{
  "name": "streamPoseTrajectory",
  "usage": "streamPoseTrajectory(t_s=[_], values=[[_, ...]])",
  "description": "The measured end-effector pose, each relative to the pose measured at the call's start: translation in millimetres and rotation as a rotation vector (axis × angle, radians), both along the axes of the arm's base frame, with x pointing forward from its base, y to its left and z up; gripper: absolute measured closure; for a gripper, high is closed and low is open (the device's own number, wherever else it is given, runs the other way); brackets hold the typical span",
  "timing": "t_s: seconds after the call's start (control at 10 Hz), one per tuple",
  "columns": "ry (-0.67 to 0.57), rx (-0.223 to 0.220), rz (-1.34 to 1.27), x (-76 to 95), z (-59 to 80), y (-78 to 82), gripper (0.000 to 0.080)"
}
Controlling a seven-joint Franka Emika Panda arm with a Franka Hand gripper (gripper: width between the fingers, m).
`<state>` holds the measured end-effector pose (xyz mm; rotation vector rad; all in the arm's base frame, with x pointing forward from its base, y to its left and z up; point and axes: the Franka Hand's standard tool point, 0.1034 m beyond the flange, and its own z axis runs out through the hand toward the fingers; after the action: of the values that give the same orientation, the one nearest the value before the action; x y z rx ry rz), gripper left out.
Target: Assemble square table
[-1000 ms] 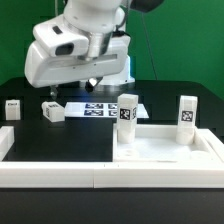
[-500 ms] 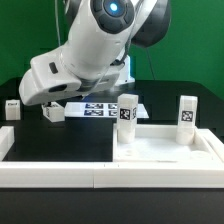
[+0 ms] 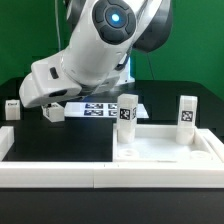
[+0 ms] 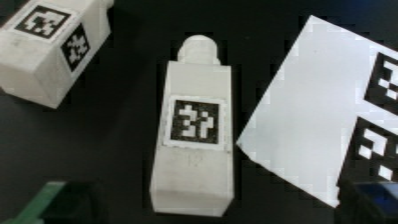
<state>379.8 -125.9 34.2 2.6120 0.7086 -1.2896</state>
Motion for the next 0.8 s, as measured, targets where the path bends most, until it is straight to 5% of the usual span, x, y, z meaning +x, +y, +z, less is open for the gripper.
streamPoseTrajectory(t_s=[0.3,0.8], values=[[-0.013,-0.084,-0.09,-29.0,-10.4,-9.0,0.0151],[-0.013,-0.086,-0.09,-28.5,-10.7,-9.4,0.0151]])
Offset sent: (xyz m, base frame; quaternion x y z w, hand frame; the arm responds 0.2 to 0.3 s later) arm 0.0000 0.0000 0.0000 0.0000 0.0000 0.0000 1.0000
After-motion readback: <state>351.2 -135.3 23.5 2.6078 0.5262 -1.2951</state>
